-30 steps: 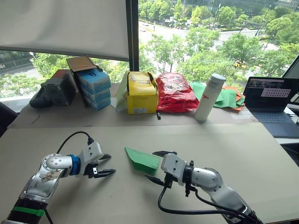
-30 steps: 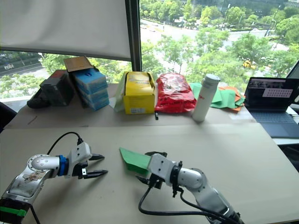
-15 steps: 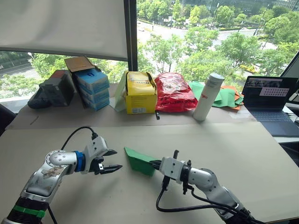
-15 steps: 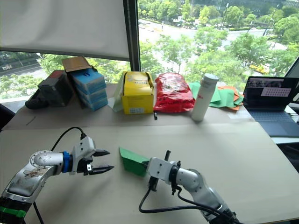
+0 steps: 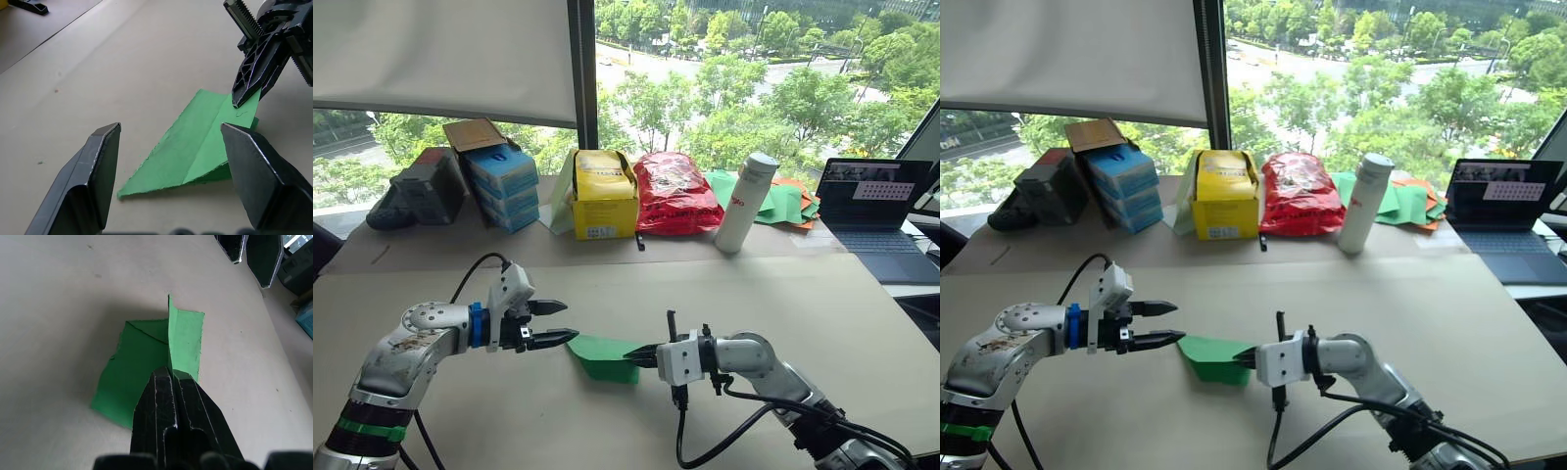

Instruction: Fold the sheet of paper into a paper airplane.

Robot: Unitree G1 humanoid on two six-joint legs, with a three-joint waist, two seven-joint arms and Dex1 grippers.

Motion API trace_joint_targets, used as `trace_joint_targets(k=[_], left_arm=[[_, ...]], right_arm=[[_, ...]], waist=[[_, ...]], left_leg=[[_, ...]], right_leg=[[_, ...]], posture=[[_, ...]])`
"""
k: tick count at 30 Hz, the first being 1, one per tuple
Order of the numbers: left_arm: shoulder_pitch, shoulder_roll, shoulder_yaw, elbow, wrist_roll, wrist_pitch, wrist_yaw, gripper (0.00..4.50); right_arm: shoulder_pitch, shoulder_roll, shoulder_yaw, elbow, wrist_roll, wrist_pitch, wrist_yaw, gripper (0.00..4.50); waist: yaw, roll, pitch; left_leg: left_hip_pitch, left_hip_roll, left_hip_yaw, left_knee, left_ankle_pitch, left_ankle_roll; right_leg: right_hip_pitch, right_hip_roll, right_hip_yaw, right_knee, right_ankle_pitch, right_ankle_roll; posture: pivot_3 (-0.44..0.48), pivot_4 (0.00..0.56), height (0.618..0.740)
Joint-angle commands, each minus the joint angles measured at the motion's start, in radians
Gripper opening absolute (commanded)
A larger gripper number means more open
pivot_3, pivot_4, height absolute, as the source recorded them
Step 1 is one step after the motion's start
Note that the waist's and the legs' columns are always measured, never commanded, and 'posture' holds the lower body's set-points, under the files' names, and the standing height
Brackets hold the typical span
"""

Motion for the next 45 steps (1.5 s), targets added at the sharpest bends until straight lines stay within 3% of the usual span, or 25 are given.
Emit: trace_joint_targets(k=[1, 7, 17, 26, 45], left_arm=[[-0.005, -0.009, 0.046, -0.009, -0.052, 0.014, 0.003, 3.47], [0.008, -0.023, 0.094, 0.022, -0.116, 0.047, 0.009, 3.47], [0.025, -0.024, 0.067, 0.024, -0.098, 0.009, 0.008, 3.47], [0.016, -0.038, 0.056, 0.031, -0.087, -0.003, 0.013, 3.47], [-0.03, -0.042, 0.026, 0.07, -0.076, -0.025, -0.02, 3.47]], right_arm=[[-0.003, -0.009, -0.034, -0.031, 0.078, -0.041, 0.045, 0.03], [-0.001, -0.033, -0.065, -0.119, 0.188, 0.009, 0.113, 0.03], [0.019, -0.042, -0.045, 0.011, 0.075, -0.064, 0.125, 0.03], [0.037, 0.004, -0.094, 0.002, 0.043, 0.04, 0.009, 0.03], [0.23, 0.007, -0.126, -0.252, 0.044, 0.247, -0.071, 0.03]], waist=[[0.001, 0.0, 0.0], [0.0, 0.0, 0.0], [0.001, 0.0, 0.0], [0.001, 0.0, 0.0], [0.005, 0.0, 0.0]], left_leg=[[0.0, 0.0, 0.0, 0.0, 0.0, 0.0], [0.0, 0.0, -0.001, 0.0, 0.0, 0.0], [0.0, 0.0, -0.001, 0.0, 0.0, 0.0], [0.0, 0.0, -0.001, 0.0, 0.0, -0.001], [0.0, 0.0, -0.001, -0.001, 0.0, 0.0]], right_leg=[[0.0, 0.0, 0.0, 0.0, 0.0, 0.0], [0.0, -0.001, 0.003, 0.0, 0.0, 0.0], [0.0, -0.002, 0.005, 0.0, 0.0, 0.0], [0.0, -0.002, 0.005, 0.0, 0.0, -0.001], [0.0, -0.003, 0.005, 0.0, 0.0, -0.001]], posture=[[0.0, 0.15, 0.74], [0.0, 0.15, 0.74], [0.0, 0.15, 0.74], [0.0, 0.15, 0.74], [0.0, 0.15, 0.74]])
